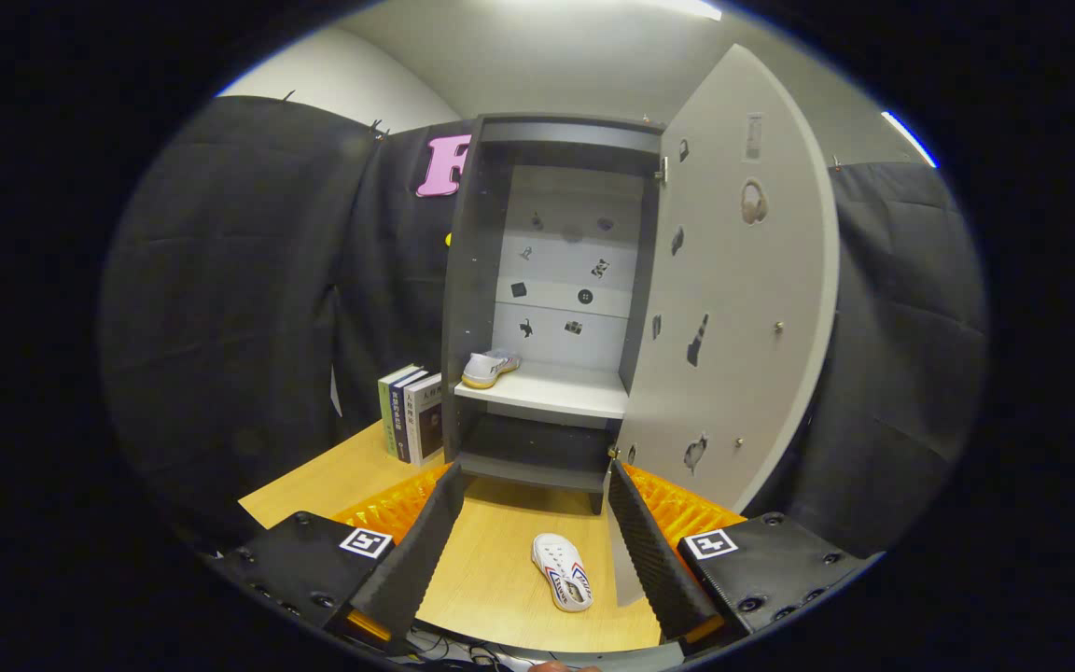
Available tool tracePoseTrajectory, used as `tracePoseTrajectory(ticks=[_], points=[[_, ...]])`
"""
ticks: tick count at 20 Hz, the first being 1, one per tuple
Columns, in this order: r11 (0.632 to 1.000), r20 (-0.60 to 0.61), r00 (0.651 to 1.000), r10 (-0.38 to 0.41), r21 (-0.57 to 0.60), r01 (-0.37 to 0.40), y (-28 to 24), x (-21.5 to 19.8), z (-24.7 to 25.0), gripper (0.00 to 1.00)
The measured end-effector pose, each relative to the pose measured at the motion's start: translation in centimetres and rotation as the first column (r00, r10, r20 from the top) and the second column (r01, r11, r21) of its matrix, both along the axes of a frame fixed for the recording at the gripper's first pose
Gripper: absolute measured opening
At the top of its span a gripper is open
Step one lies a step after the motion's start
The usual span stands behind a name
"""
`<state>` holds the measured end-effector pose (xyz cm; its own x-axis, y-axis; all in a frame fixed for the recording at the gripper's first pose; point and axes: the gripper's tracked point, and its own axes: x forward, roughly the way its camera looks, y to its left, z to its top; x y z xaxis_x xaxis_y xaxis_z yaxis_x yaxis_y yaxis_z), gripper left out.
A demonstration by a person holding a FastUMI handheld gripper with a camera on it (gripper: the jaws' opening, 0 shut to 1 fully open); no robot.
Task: Open the shoe cabinet door, grab the shoes and put them into the shoe cabinet, then close the shoe cabinet door.
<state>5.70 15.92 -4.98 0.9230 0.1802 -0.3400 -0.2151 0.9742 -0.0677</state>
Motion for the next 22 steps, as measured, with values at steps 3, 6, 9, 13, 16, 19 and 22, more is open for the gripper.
tracePoseTrajectory(ticks=[3, 6, 9, 13, 16, 19, 22], points=[[0.998, -0.084, 0.995, 0.056, -0.009, -0.057, 2.8, 2.0, -4.4, 0.98], [0.995, -0.204, 0.975, 0.092, -0.008, -0.095, 4.6, 3.9, -9.7, 0.98], [0.994, -0.286, 0.954, 0.093, -0.024, -0.104, 4.4, 6.1, -14.6, 0.98], [0.994, -0.403, 0.912, 0.079, -0.042, -0.104, 3.2, 8.6, -21.2, 0.98], [0.991, -0.483, 0.873, 0.061, -0.073, -0.110, 1.5, 10.2, -26.5, 0.98], [0.990, -0.562, 0.827, 0.032, -0.094, -0.102, -0.7, 11.1, -31.9, 0.98], [0.988, -0.616, 0.788, -0.003, -0.121, -0.092, -2.6, 11.5, -35.9, 0.98]])
